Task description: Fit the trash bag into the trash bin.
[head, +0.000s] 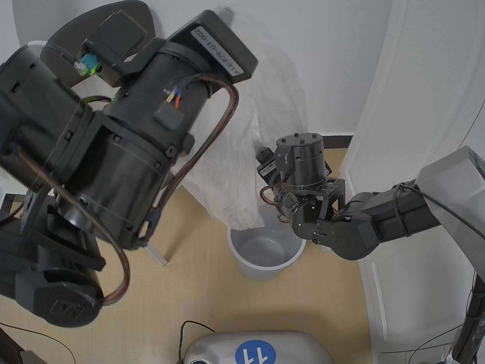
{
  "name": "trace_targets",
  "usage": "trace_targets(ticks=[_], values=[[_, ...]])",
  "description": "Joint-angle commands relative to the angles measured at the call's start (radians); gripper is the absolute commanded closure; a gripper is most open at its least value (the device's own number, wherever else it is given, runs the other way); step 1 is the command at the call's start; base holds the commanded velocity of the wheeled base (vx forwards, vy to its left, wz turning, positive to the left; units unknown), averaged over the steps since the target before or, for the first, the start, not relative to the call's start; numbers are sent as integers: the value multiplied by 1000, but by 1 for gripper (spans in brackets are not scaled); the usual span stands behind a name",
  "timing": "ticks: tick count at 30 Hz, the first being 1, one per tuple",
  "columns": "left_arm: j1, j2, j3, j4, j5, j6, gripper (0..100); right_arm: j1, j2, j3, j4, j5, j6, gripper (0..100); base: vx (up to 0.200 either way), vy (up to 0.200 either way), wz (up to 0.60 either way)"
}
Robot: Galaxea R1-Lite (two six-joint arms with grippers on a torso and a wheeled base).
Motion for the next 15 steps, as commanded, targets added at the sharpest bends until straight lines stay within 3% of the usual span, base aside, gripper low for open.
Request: trace_targets(ticks=[1, 15], values=[[-21, -35, 15, 0, 0, -1, 100, -9, 20, -7, 0, 0, -1, 0, 0, 0, 0], [-23, -12, 21, 1, -1, -1, 100, 8, -18, 27, 0, 3, -46, 0, 0, 0, 0]])
